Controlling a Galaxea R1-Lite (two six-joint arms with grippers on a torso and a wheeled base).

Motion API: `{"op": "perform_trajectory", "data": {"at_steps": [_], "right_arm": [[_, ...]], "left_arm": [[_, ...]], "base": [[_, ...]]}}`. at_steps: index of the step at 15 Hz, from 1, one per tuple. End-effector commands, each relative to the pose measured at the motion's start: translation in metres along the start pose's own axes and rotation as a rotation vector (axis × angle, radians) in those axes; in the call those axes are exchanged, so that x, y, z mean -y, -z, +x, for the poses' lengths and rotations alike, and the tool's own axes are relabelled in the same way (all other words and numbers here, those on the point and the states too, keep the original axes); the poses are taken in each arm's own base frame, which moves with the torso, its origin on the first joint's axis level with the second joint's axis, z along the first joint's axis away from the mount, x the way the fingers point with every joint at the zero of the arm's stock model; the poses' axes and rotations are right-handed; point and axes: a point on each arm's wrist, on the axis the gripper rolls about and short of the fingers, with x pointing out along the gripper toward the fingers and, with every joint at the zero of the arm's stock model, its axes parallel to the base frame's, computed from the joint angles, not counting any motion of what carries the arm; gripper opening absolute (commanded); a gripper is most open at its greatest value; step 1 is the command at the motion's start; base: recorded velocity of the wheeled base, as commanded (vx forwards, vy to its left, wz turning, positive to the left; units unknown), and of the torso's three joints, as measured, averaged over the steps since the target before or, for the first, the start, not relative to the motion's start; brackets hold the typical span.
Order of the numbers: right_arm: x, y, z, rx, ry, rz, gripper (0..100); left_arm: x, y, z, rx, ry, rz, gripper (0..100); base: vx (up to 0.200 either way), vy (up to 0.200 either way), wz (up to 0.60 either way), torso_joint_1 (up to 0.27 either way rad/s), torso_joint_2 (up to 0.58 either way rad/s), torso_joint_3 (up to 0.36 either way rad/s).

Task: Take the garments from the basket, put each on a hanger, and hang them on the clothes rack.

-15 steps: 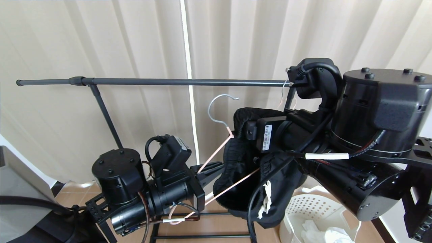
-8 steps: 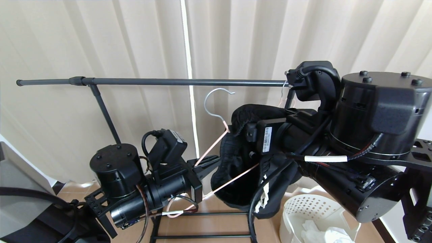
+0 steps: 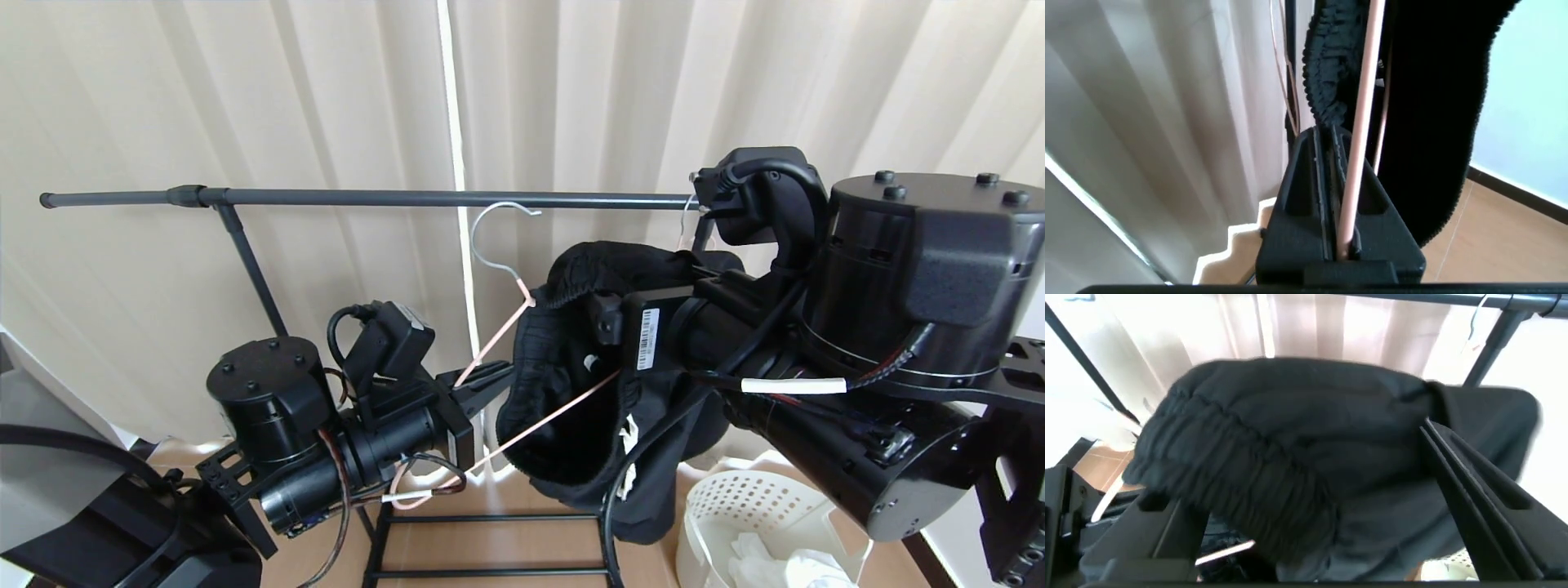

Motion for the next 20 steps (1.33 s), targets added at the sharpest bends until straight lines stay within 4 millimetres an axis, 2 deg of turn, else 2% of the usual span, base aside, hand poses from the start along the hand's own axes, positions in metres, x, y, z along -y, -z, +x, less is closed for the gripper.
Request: {"op": "perform_trajectory", "data": {"at_steps": [1, 5, 11, 20], "right_arm": [[-0.001, -0.002, 0.0, 0.006, -0.001, 0.005, 100], [-0.002, -0.009, 0.006, 0.027, 0.019, 0.032, 100], [-0.007, 0.003, 0.02, 0.001, 0.052, 0.01, 100], [0.0, -0.001, 0.008, 0.008, 0.054, 0.003, 100]], "left_arm": [[0.0, 0.002, -0.001, -0.009, 0.0, 0.001, 0], [0.021, 0.01, -0.005, -0.035, 0.073, 0.012, 0], [0.033, 0.01, -0.007, -0.018, 0.109, 0.017, 0], [0.013, 0.01, 0.004, 0.01, 0.04, 0.016, 0]], "base": [[0.0, 0.0, 0.0, 0.0, 0.0, 0.0], [0.0, 0.0, 0.0, 0.0, 0.0, 0.0], [0.0, 0.0, 0.0, 0.0, 0.0, 0.0], [0.0, 0.0, 0.0, 0.0, 0.0, 0.0]]}}
